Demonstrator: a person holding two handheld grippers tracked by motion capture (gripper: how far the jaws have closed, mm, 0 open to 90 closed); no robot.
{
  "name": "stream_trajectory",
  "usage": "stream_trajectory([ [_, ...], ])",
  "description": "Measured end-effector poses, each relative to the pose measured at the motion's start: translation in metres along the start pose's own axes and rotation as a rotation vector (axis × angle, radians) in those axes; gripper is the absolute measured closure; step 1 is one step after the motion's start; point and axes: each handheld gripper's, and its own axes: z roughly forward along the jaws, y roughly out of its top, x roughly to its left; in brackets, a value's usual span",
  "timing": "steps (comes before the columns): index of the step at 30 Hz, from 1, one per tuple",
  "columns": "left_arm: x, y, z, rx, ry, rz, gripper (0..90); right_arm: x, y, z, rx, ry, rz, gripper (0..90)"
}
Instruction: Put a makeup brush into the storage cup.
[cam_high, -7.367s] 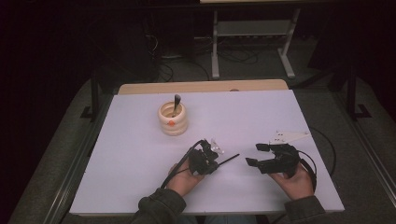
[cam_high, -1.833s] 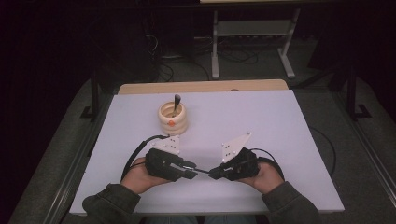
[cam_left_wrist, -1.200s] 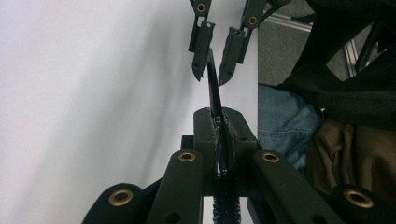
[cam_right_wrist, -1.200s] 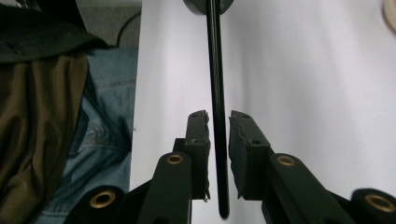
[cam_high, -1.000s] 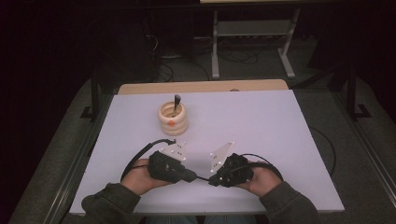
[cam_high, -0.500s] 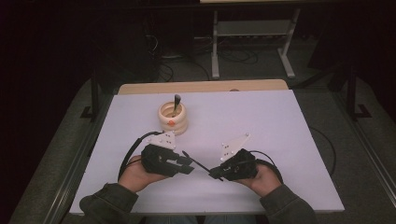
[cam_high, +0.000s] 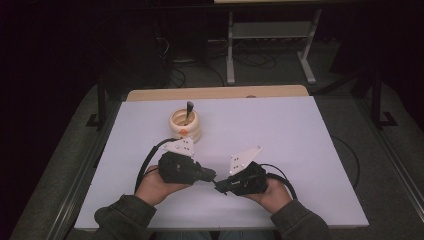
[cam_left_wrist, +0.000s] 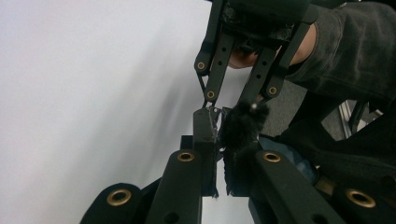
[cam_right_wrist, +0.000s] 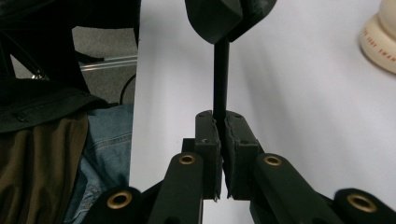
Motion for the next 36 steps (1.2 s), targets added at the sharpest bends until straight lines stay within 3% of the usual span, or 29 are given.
stream_trajectory([
  [5, -0.001, 0.002, 0.001, 0.016, 0.006, 0.013, 85.0, 0.001, -0.002, 0.002, -0.003, 0.000, 0.001, 82.8],
  [11, 0.000, 0.004, -0.004, 0.044, 0.052, 0.019, 85.1, -0.001, -0.007, -0.004, -0.013, -0.015, 0.052, 64.0],
  [13, 0.002, 0.003, -0.005, 0.051, 0.068, 0.012, 85.0, -0.002, -0.010, -0.008, -0.013, -0.042, 0.076, 59.6],
  [18, 0.010, -0.001, -0.010, 0.067, 0.094, -0.010, 85.0, -0.006, -0.019, -0.018, -0.031, -0.075, 0.113, 55.4],
  [22, 0.015, -0.002, -0.013, 0.071, 0.102, -0.017, 85.0, -0.008, -0.023, -0.024, -0.049, -0.087, 0.162, 52.6],
  [23, 0.018, -0.002, -0.014, 0.075, 0.110, -0.024, 85.0, -0.010, -0.027, -0.029, -0.060, -0.108, 0.180, 50.6],
  [36, 0.026, -0.001, -0.018, 0.077, 0.120, -0.043, 85.0, -0.015, -0.038, -0.039, -0.080, -0.147, 0.208, 45.9],
])
